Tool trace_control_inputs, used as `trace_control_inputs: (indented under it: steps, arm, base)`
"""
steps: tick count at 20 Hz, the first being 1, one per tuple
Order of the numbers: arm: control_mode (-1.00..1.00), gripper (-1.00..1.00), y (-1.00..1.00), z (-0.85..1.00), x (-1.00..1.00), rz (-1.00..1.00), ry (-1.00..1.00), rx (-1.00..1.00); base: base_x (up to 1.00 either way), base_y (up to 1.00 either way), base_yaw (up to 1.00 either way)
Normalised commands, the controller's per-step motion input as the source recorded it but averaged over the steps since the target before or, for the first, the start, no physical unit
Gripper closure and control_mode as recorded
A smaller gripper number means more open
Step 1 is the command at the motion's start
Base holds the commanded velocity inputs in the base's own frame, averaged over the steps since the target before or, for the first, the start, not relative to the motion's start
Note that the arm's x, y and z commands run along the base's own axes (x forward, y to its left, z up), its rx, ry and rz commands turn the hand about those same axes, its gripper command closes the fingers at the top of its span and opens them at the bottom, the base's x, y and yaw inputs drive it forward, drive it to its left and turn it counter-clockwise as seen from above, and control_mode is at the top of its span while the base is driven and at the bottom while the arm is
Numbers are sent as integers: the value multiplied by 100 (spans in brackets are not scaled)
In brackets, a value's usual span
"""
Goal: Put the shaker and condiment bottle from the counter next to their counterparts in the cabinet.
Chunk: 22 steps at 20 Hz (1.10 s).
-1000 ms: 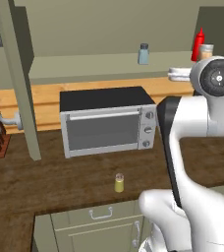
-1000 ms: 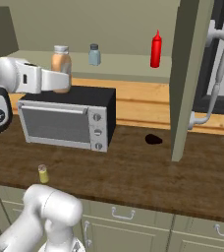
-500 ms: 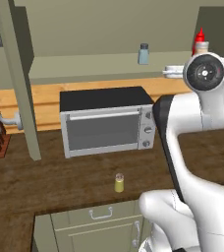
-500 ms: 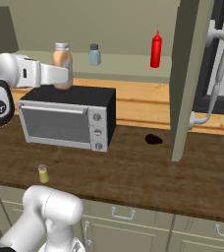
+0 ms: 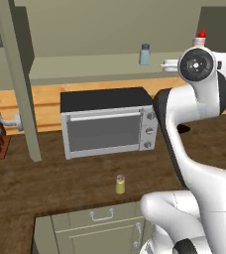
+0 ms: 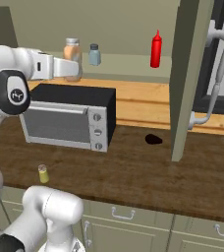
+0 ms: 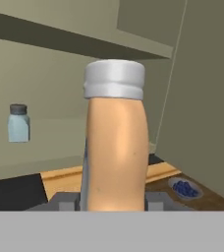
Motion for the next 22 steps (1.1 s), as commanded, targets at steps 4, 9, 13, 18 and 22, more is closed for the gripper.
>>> trace_control_inputs:
  steps: [4, 9, 13, 18, 22]
  arm:
    - [-100, 100, -31, 0, 16, -2, -13, -1]
    - [-100, 100, -26, -1, 36, -2, -11, -1]
    - [-100, 100, -29, 0, 33, 0, -1, 0]
    - [-100, 100, -27, -2, 32, 0, -1, 0]
    - [-100, 100, -11, -21, 37, 0, -2, -2]
  base:
    - [0, 0, 0]
    - [0, 0, 0]
    - [0, 0, 0]
    - [0, 0, 0]
    - [0, 0, 0]
